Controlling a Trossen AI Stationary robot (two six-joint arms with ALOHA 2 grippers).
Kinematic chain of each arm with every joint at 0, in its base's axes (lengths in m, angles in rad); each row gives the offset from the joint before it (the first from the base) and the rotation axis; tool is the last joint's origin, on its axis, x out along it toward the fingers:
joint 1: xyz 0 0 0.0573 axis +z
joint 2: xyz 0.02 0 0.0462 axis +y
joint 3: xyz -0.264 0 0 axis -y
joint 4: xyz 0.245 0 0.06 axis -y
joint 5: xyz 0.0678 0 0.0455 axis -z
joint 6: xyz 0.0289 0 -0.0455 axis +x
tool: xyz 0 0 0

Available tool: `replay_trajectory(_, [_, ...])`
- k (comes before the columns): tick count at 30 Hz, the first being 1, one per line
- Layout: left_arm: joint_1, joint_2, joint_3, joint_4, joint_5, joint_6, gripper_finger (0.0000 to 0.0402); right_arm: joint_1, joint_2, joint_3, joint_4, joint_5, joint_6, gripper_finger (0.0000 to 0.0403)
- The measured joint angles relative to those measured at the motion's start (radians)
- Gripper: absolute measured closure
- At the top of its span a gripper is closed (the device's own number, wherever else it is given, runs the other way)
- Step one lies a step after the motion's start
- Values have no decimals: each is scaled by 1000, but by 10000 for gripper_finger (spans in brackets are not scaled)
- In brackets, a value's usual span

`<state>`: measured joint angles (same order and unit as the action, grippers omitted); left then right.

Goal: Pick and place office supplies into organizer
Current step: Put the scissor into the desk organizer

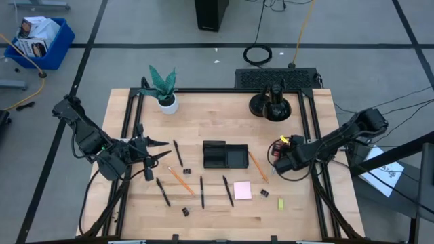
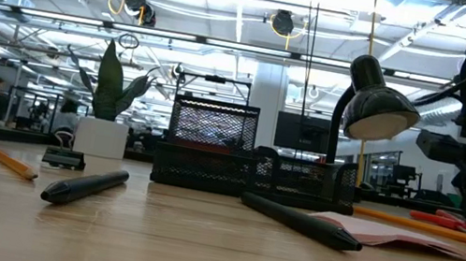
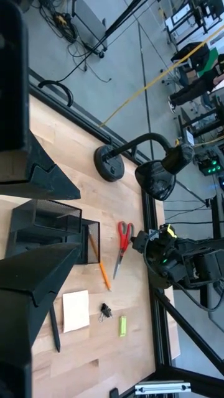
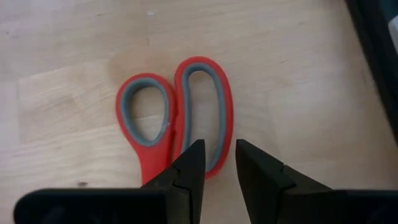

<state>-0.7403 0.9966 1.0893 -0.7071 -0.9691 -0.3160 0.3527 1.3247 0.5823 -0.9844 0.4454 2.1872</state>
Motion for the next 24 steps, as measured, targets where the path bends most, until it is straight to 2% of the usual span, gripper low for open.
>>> replay_trajectory(16, [0, 0, 0, 0, 1, -2, 275, -57, 2, 0, 7, -1, -51, 320])
replay_trajectory(20, [0, 0, 0, 0, 1, -4, 275, -72, 2, 0, 7, -53, -57, 320])
replay_trajectory(24, [0, 0, 0, 0, 1, -4, 275, -87, 2, 0, 3, -48, -66, 318])
